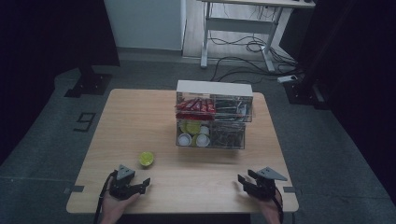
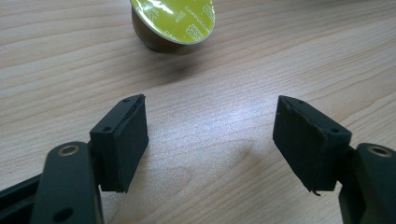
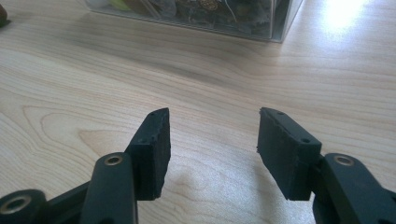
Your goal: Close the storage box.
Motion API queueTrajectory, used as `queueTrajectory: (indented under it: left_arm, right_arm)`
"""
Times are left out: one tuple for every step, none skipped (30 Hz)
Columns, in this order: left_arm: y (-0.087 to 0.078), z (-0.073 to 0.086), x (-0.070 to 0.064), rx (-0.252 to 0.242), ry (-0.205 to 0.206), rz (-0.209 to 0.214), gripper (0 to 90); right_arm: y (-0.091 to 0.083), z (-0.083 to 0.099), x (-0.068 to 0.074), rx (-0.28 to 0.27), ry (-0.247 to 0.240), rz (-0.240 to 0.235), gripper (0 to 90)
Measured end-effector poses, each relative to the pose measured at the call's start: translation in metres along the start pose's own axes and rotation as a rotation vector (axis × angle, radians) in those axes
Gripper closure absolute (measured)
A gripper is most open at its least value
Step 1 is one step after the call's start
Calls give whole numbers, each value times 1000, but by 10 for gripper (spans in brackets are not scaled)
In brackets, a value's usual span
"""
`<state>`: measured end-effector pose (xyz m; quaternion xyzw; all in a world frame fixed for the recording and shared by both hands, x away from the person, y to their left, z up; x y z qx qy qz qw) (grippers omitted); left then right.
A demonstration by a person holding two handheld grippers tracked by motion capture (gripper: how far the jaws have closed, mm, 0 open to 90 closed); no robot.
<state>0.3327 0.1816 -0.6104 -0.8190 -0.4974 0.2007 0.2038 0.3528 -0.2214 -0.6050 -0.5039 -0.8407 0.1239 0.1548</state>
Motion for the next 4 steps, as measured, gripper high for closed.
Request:
queueTrajectory:
  left_arm:
    - [0, 0, 0, 0, 0, -1, 270]
    - [0, 0, 0, 1, -1, 2, 270]
    - [0, 0, 0, 1, 1, 1, 269]
    - [0, 0, -1, 1, 1, 1, 269]
  right_arm:
    - [0, 0, 0, 0, -3, 1, 440]
    - [0, 0, 1, 3, -4, 2, 436]
    - [1, 0, 1, 7, -8, 3, 430]
    - [1, 0, 0, 9, -10, 5, 424]
Point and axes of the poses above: each handheld gripper's, and its own axes: y roughly forward along the jaws, z roughly out of its underside, x roughly to its left, the point moved 10 cm from there along y, roughly forward along the jaws, and after that the axes turned 11 degrees about -x, right-handed, at the moved point
